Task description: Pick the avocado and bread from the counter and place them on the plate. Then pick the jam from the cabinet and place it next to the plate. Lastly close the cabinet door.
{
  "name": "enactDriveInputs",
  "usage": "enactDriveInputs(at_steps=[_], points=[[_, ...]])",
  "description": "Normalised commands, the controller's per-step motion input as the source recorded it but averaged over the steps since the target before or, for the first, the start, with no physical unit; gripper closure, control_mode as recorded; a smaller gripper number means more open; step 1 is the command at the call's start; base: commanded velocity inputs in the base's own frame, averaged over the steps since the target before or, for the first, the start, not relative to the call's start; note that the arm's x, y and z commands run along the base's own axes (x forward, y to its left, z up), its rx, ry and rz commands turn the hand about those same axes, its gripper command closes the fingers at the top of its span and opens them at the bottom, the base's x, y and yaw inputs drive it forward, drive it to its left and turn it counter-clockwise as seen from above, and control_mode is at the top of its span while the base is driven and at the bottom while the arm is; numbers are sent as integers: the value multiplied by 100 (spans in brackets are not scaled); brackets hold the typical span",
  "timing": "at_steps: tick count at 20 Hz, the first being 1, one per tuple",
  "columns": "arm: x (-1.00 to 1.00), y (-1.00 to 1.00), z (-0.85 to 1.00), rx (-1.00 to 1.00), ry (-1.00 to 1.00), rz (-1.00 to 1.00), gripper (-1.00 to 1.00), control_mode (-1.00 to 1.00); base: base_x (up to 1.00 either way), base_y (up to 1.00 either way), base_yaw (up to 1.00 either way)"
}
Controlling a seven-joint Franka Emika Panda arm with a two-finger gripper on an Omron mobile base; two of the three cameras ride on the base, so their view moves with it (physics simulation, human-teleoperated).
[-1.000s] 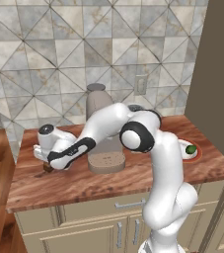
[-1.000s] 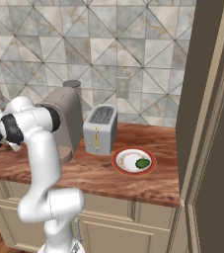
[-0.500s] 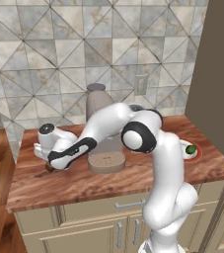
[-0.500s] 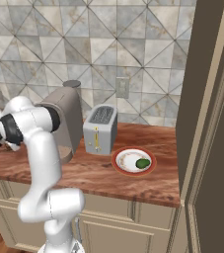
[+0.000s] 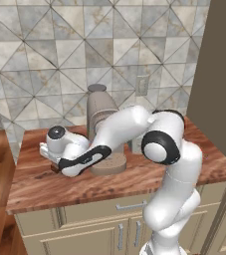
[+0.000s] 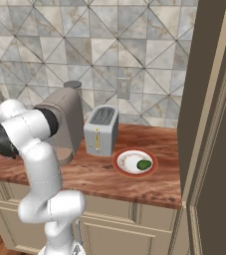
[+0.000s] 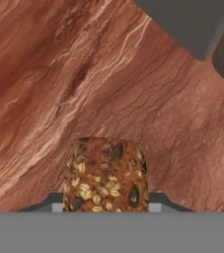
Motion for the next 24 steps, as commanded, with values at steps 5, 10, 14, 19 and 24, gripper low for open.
enactDriveInputs(at_steps=[5, 10, 14, 19, 24], points=[[-53, -35, 62, 5, -2, 0, 100, -100, 0, 0, 0], [-49, -27, 76, 1, 0, 0, 100, -100, 0, 0, 0], [-38, -21, 78, 0, 6, 0, 100, -100, 0, 0, 0], [-42, -23, 60, 0, 9, 0, 100, -100, 0, 0, 0], [-50, -33, 44, 0, 4, 0, 100, -100, 0, 0, 0]])
